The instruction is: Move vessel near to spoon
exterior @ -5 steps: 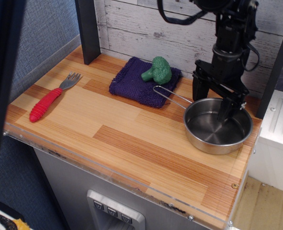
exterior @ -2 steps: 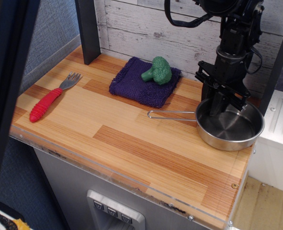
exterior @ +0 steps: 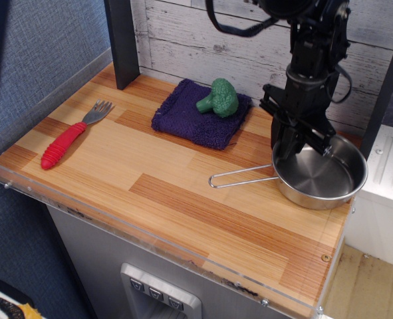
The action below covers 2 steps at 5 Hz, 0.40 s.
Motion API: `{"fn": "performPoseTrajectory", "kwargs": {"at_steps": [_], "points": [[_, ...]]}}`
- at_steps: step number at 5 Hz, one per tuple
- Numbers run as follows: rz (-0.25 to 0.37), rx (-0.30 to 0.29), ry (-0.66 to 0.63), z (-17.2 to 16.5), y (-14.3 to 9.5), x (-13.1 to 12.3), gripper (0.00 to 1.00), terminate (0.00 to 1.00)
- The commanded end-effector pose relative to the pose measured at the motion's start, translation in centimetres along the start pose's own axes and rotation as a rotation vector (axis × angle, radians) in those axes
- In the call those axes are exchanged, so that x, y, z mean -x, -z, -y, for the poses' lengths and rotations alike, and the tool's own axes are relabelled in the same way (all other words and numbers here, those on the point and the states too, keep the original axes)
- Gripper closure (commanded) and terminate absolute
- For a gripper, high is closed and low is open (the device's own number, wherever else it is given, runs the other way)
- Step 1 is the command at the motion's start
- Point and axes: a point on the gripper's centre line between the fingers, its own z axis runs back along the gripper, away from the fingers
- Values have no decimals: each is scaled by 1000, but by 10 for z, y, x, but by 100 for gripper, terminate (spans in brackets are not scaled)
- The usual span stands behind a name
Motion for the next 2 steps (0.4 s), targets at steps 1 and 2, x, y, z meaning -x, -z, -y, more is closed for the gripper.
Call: {"fn": "performPoseTrajectory", "kwargs": {"at_steps": [1, 2], "points": [[178, -30, 33, 0, -71, 4, 100, 0], [180, -47, -44, -24, -77, 36, 100, 0]]}}
